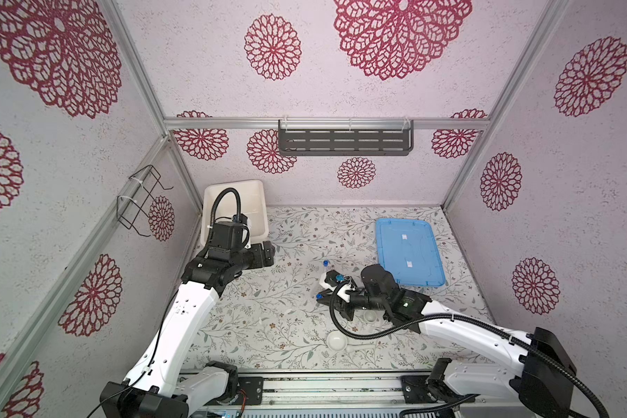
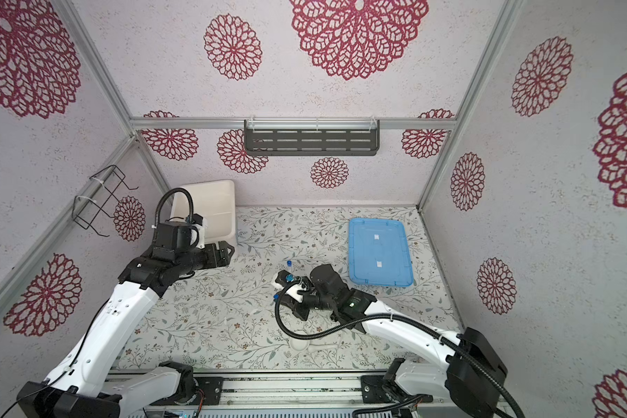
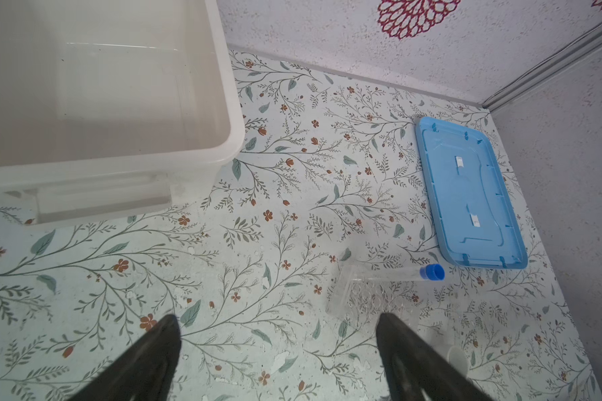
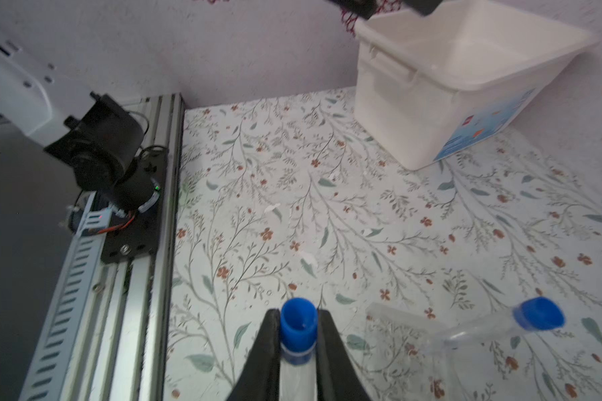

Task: Organize the chemistry lab equipment
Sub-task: 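Lift the second test tube and carry it toward the clear rack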

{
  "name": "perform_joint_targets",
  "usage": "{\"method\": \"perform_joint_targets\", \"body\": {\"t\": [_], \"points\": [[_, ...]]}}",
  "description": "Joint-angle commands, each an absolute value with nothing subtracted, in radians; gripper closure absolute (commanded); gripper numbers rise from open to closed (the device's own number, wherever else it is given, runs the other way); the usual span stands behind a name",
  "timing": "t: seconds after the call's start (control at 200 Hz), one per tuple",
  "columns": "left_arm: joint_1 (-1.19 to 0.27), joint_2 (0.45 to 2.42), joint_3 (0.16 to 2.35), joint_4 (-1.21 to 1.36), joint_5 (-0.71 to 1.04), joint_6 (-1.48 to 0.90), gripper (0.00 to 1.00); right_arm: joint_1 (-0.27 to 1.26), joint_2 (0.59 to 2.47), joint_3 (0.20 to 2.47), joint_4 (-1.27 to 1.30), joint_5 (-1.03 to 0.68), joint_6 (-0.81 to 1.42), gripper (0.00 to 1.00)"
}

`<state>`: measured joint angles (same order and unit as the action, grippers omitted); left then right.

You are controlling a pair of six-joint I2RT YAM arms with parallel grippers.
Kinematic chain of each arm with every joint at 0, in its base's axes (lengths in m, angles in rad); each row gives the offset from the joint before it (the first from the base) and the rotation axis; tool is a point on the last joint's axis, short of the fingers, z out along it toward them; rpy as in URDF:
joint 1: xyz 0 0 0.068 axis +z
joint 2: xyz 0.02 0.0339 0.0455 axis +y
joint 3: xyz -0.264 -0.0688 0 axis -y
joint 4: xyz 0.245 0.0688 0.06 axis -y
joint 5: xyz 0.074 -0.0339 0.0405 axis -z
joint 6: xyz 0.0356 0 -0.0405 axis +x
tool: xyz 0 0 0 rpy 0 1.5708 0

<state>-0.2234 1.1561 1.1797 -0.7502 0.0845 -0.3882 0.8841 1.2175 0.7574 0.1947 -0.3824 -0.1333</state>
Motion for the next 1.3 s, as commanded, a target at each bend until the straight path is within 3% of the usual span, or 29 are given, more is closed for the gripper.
{"method": "perform_joint_targets", "body": {"t": [0.0,0.686,1.296], "points": [[-0.213,1.164,1.207,-0.779,0.074,-0.373,0.08,0.843,1.247,0.731,0.521,-0.384,-0.029,0.81],[-0.207,1.197,1.233,-0.75,0.136,-0.423,0.09,0.819,1.522,0.714,0.987,-0.13,-0.008,0.82],[-0.203,1.231,1.27,-0.789,0.179,-0.398,0.09,0.841,1.67,0.676,1.208,-0.129,0.011,0.81]]}}
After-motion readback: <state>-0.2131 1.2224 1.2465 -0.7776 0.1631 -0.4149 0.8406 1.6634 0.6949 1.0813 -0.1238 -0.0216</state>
